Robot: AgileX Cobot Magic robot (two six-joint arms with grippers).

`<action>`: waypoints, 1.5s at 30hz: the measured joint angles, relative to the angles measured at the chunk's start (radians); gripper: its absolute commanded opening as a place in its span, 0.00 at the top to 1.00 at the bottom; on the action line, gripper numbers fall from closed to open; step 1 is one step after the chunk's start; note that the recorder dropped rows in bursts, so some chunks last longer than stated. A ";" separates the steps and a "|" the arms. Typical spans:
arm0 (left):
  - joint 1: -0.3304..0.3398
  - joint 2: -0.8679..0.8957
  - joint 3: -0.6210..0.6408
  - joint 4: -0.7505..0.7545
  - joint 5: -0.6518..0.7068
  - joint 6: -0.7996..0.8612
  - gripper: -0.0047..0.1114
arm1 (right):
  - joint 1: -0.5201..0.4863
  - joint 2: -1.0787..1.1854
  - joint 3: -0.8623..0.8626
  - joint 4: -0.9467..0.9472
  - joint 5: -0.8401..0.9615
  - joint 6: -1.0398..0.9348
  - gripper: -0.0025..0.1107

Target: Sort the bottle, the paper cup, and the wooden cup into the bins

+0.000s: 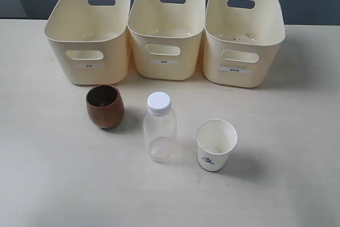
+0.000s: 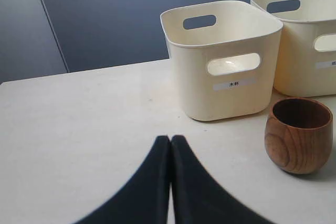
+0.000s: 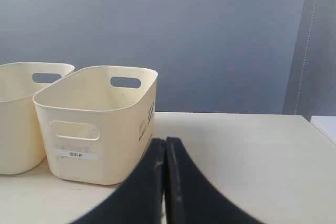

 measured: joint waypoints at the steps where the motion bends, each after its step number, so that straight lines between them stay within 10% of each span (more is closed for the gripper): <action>1: 0.000 0.000 0.000 0.000 0.000 0.000 0.96 | 0.000 0.000 0.000 0.000 0.000 0.000 0.98; 27: 0.000 0.000 0.000 0.000 0.000 0.000 0.96 | 0.000 0.000 -0.019 0.405 -0.209 0.087 0.98; 38: 0.000 0.000 0.000 0.000 0.000 0.000 0.96 | 0.000 0.100 -0.426 0.300 0.014 0.041 0.98; 45: 0.000 0.000 0.000 0.000 0.000 0.000 0.96 | 0.000 0.476 -0.843 0.614 0.372 -0.484 0.98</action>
